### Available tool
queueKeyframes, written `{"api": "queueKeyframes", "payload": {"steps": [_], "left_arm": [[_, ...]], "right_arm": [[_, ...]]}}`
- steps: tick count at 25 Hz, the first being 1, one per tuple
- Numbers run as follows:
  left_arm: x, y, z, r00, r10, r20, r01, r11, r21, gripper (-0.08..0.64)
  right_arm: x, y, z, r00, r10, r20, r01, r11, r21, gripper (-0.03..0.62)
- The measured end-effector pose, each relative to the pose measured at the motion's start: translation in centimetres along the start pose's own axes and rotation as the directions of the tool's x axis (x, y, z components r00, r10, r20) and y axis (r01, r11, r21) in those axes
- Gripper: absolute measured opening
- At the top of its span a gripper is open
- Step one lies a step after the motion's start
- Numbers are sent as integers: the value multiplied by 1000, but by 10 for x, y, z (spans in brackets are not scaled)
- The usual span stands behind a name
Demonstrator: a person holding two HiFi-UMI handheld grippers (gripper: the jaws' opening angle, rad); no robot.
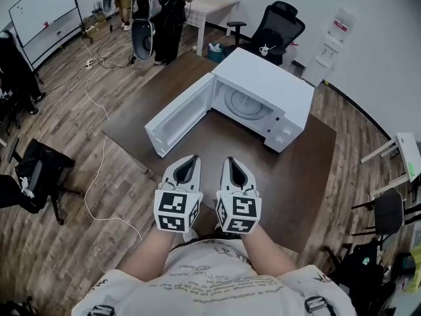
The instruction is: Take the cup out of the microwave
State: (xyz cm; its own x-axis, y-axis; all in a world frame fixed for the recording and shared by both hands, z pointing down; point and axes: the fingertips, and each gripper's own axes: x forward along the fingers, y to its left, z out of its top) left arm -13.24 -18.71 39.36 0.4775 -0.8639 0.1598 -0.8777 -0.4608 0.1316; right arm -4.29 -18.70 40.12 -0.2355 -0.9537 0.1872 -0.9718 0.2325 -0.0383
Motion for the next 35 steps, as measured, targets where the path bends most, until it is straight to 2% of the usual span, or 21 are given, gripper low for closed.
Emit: {"api": "queueKeyframes", "payload": {"steps": [9, 14, 22, 26, 35], "left_arm": [[50, -11, -13, 997, -62, -45, 63, 998, 12, 11], [83, -6, -14, 997, -41, -66, 44, 998, 46, 11], [136, 8, -24, 991, -41, -129, 43, 999, 14, 11], [157, 20, -40, 984, -20, -178, 22, 1000, 10, 11], [194, 38, -58, 976, -6, -217, 4, 1000, -9, 11]], "right_arm": [[32, -55, -10, 998, -68, -6, 68, 997, 33, 9], [66, -83, -16, 998, -69, -16, 68, 998, -12, 9], [128, -123, -36, 993, -104, -52, 104, 995, -4, 15], [164, -145, -48, 991, -112, -74, 112, 994, 6, 54], [243, -202, -83, 969, -221, -111, 224, 974, 17, 91]]}}
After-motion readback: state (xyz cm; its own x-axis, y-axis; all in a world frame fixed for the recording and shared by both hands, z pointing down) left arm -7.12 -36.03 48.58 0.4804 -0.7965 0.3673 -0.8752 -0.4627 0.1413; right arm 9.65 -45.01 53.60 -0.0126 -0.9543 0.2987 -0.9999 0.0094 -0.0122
